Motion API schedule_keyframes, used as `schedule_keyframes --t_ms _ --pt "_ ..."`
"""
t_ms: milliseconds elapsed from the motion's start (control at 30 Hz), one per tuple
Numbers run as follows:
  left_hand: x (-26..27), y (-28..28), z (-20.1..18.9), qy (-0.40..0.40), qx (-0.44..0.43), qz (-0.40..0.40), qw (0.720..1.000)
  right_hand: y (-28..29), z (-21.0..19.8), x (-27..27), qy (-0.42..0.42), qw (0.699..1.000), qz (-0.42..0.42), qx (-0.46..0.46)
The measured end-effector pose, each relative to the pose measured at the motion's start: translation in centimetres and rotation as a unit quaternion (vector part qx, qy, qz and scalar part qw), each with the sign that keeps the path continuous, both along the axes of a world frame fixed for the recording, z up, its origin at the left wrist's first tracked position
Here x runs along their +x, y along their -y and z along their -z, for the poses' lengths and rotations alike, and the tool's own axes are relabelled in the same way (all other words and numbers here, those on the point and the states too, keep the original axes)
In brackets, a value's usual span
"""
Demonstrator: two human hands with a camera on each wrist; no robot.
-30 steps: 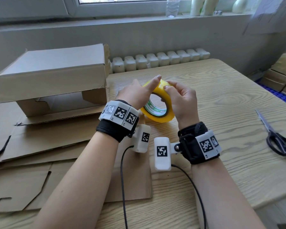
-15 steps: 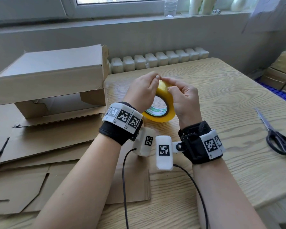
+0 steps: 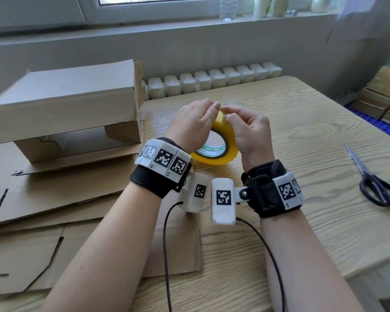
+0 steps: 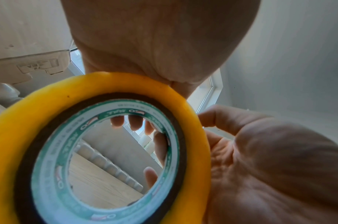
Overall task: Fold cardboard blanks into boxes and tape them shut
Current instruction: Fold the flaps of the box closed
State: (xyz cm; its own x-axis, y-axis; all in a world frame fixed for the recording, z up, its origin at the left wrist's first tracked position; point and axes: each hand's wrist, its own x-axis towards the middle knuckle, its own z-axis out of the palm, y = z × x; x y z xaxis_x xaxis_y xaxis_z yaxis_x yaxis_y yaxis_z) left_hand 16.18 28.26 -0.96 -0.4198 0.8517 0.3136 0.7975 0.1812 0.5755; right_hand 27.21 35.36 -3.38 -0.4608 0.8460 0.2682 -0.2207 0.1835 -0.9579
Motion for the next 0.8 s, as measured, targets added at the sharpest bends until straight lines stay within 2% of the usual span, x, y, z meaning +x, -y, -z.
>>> schedule_keyframes --t_ms 333,500,633,800 --pt "-0.07 -0.15 0.29 0.005 0.004 0.001 1.000 -0.08 -0.05 0.09 -0.012 0.999 -0.011 -0.031" --pt "-0.17 -0.28 0.43 0.004 0.005 -0.010 1.000 0.07 -0.08 0.19 0.001 0.999 0.033 -0.007" --pt "-0.35 -0.21 0.45 0.013 0.006 -0.010 1.000 0.05 -0.15 0.12 -0.013 0.999 0.009 -0.050" --pt "-0.18 -0.30 0.44 0.002 -0.003 -0.017 1.000 0.00 -0.02 -0.03 -0.005 0.999 0.015 -0.035"
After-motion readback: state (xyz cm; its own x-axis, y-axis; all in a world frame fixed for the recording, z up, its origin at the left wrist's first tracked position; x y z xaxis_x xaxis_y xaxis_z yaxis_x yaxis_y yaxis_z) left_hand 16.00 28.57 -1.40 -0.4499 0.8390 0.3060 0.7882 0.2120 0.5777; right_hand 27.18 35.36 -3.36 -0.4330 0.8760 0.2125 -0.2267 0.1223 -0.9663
